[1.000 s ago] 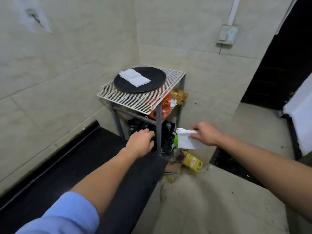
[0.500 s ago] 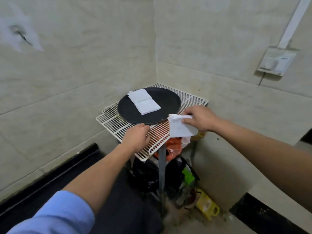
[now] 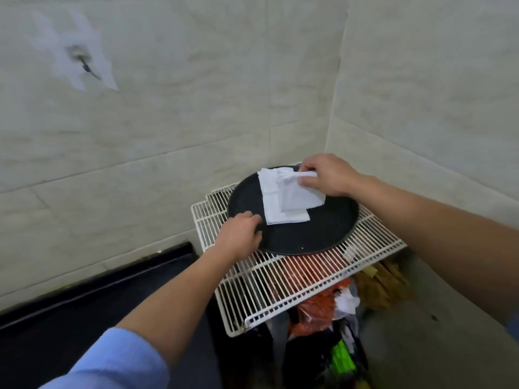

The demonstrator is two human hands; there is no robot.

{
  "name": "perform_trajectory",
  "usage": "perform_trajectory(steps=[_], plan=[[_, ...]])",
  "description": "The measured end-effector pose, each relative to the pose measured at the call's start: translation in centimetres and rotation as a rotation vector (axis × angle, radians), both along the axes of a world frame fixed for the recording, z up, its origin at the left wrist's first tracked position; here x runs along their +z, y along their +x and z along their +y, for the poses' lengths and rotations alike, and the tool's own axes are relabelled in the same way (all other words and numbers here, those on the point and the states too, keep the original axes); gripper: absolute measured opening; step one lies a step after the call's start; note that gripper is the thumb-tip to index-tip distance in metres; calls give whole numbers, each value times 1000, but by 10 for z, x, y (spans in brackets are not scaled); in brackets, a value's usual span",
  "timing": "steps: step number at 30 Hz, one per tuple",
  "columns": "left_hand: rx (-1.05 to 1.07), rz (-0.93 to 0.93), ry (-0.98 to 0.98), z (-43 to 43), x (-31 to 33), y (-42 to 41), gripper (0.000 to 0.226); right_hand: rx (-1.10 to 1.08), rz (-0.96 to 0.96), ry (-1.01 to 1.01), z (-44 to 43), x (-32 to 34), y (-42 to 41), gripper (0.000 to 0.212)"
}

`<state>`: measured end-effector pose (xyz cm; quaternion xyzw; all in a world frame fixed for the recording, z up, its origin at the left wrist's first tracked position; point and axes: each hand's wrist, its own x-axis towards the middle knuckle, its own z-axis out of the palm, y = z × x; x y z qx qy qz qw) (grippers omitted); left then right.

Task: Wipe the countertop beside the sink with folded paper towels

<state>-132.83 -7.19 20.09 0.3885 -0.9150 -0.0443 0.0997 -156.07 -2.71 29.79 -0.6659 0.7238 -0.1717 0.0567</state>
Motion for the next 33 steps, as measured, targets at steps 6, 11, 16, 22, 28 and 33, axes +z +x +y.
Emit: perform_trajectory(steps=[6,11,16,22,28,33], plan=[[4,-2,33,-46,-10,-20,28,152,-57,155,-47,-2,-2,15],[33,-20,65,-64,-22,-25,26,218,-140,347,-74,-16,-5,3],[57,6,68,-69,-26,-29,28,205,-171,332,-101,-44,-20,12],[123,53,31,-66,-31,-31,28,215,-211,356,-126,-69,-33,17],[47,257,-102,-58,-34,-43,40,155,48,246,-123,-89,-32,28],[-2,85,-30,-58,-40,-50,44,192,283,-57,-94,-104,-32,38]])
